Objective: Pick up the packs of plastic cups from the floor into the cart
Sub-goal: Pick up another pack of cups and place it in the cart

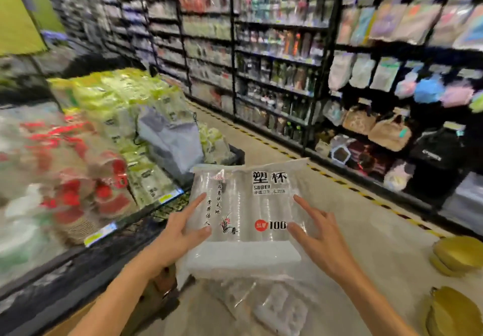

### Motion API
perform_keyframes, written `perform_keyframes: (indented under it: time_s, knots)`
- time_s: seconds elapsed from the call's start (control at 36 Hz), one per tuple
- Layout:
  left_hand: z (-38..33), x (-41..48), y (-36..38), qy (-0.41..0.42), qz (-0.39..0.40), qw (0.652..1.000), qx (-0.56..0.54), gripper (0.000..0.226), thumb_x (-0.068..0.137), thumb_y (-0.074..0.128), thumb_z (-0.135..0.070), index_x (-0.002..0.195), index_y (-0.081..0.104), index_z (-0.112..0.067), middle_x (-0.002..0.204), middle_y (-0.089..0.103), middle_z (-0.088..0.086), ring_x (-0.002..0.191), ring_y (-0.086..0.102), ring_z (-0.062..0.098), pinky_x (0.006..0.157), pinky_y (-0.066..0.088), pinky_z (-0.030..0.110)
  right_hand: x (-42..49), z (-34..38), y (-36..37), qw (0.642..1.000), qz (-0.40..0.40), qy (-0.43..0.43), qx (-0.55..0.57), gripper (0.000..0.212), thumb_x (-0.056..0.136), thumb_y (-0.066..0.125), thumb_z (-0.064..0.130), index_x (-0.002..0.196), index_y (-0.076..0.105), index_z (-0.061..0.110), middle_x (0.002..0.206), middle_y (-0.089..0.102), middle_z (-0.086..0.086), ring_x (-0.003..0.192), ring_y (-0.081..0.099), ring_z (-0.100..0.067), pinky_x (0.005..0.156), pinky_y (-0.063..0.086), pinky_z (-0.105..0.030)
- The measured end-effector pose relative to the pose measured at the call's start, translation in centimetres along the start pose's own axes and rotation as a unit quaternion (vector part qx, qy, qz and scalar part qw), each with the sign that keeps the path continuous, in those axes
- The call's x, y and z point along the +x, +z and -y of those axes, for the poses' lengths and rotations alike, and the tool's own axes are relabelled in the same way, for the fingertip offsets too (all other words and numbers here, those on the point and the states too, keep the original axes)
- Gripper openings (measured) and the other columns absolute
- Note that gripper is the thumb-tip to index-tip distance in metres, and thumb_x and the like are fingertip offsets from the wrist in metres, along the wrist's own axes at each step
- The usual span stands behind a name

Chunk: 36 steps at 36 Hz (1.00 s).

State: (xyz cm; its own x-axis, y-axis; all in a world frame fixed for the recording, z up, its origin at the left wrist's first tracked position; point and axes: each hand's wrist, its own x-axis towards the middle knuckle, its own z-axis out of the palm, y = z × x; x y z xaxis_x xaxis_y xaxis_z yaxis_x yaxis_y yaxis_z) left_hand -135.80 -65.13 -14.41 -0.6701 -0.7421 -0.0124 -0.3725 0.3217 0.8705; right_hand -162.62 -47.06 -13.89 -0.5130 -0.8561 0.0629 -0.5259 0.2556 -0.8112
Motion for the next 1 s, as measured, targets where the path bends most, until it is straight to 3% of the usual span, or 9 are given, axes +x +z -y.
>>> perform_keyframes:
  time_s: [0.08, 0.14, 0.28, 0.39, 0.5, 0.58, 0.75, 0.92, 1.0]
  knots:
    - [-0.8, -2.3, -4.1, -0.021, -0.064, 0.998, -0.013, 0.065, 0.090, 0.063, -0.044, 0.140, 0.026, -0.063, 0.109, 0.039, -0.007, 0.093, 0.041, 0.001, 0.083, 0.034, 0.007, 3.5, 3.6, 1.9, 0.998, 0.046, -0.044, 0.009, 0.061, 0.096, 0.066, 0.048, 0.149, 0.039, 0.058, 0.137, 0.041, 0.001, 0.120, 0.043, -0.010, 0.117, 0.038, -0.036]
    - [-0.9, -3.9, -6.5, -0.047, -0.102, 0.993, -0.026, 0.065, 0.088, 0.063, -0.050, 0.136, 0.023, -0.069, 0.133, 0.030, -0.010, 0.122, 0.030, 0.008, 0.108, 0.029, 0.029, 5.8, 6.2, 3.6, 0.994, 0.082, -0.067, 0.019, 0.060, 0.096, 0.067, 0.048, 0.148, 0.040, 0.059, 0.136, 0.041, 0.000, 0.119, 0.045, -0.013, 0.120, 0.039, -0.042]
    - [-1.7, -8.4, -11.1, -0.083, -0.219, 0.972, -0.032, 0.066, 0.091, 0.061, -0.046, 0.144, 0.022, -0.057, 0.146, 0.016, -0.027, 0.135, 0.015, 0.004, 0.113, 0.018, 0.035, 10.4, 12.3, 8.5, 0.971, 0.176, -0.157, 0.033, 0.060, 0.094, 0.068, 0.051, 0.148, 0.043, 0.058, 0.153, 0.042, -0.001, 0.138, 0.041, -0.016, 0.120, 0.034, -0.041]
    - [-0.9, -13.1, -13.9, -0.137, -0.305, 0.942, -0.032, 0.067, 0.078, 0.064, -0.063, 0.130, 0.023, -0.075, 0.159, 0.013, -0.017, 0.148, 0.008, 0.015, 0.119, 0.017, 0.047, 12.0, 17.4, 12.9, 0.939, 0.260, -0.218, 0.050, 0.058, 0.094, 0.068, 0.050, 0.147, 0.045, 0.057, 0.157, 0.041, 0.004, 0.151, 0.031, -0.017, 0.122, 0.030, -0.043]
    - [0.5, -18.6, -15.5, -0.174, -0.387, 0.905, -0.014, 0.073, 0.068, 0.066, -0.072, 0.129, 0.025, -0.076, 0.157, 0.019, -0.017, 0.147, 0.013, 0.014, 0.119, 0.021, 0.049, 11.4, 21.7, 17.3, 0.897, 0.343, -0.270, 0.067, 0.066, 0.083, 0.070, 0.068, 0.145, 0.048, 0.057, 0.137, 0.052, 0.018, 0.127, 0.045, -0.005, 0.107, 0.043, -0.039]
    - [1.2, -23.1, -16.0, -0.193, -0.437, 0.878, -0.028, 0.068, 0.076, 0.067, -0.062, 0.130, 0.027, -0.074, 0.156, 0.019, -0.022, 0.146, 0.014, 0.008, 0.119, 0.022, 0.045, 9.5, 24.8, 20.8, 0.867, 0.380, -0.312, 0.080, 0.055, 0.093, 0.072, 0.045, 0.144, 0.053, 0.050, 0.150, 0.041, 0.021, 0.146, 0.034, -0.005, 0.121, 0.030, -0.035]
    - [3.9, -34.5, -17.4, -0.261, -0.525, 0.810, -0.006, 0.077, 0.060, 0.067, -0.081, 0.126, 0.029, -0.077, 0.155, 0.029, -0.004, 0.140, 0.035, 0.022, 0.113, 0.034, 0.040, 2.3, 31.1, 27.9, 0.796, 0.474, -0.371, 0.057, 0.053, 0.098, 0.069, 0.034, 0.148, 0.052, 0.042, 0.154, 0.053, -0.004, 0.144, 0.048, -0.028, 0.110, 0.041, -0.032]
    - [4.5, -45.5, -17.6, -0.267, -0.595, 0.756, -0.052, 0.067, 0.077, 0.063, -0.063, 0.132, 0.026, -0.073, 0.149, 0.027, -0.010, 0.127, 0.043, 0.012, 0.100, 0.043, 0.033, -6.5, 37.1, 35.7, 0.746, 0.531, -0.397, 0.060, 0.049, 0.098, 0.069, 0.035, 0.143, 0.055, 0.046, 0.101, 0.059, 0.021, 0.081, 0.056, -0.003, 0.073, 0.041, -0.014]
    - [4.9, -51.2, -18.2, -0.261, -0.628, 0.731, -0.053, 0.063, 0.084, 0.064, -0.054, 0.137, 0.030, -0.065, 0.136, 0.049, 0.000, 0.098, 0.066, 0.002, 0.079, 0.054, 0.019, -11.8, 40.5, 39.3, 0.720, 0.546, -0.425, 0.056, 0.051, 0.098, 0.069, 0.036, 0.145, 0.054, 0.047, 0.107, 0.067, -0.002, 0.079, 0.062, -0.016, 0.069, 0.041, -0.012]
